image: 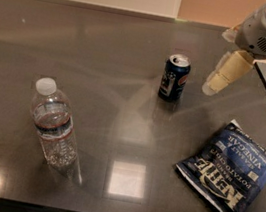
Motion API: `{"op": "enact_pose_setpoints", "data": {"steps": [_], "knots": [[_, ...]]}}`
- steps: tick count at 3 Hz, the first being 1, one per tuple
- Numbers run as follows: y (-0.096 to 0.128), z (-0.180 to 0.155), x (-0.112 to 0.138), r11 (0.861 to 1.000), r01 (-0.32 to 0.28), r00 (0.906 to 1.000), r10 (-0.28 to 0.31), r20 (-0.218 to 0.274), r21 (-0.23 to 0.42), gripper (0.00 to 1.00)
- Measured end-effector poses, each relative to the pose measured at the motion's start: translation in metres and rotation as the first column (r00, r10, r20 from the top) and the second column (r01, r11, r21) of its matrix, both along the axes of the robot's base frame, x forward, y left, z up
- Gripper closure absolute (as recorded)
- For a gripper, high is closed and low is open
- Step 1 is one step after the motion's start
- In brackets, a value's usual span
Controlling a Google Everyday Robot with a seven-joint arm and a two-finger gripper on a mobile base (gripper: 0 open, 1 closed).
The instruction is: Knock pepsi can over
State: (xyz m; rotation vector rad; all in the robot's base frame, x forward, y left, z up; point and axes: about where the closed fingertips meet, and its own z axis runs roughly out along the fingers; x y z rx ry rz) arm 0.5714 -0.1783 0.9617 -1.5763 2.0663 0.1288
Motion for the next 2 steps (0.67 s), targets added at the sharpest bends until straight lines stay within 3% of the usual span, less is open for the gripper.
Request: {"op": "enact_pose_setpoints", "data": {"steps": [2], "knots": [[0.026, -0.031, 0.044, 0.987, -0.032, 0.9994, 0.029, 0.020, 0.158, 0.00]]}}
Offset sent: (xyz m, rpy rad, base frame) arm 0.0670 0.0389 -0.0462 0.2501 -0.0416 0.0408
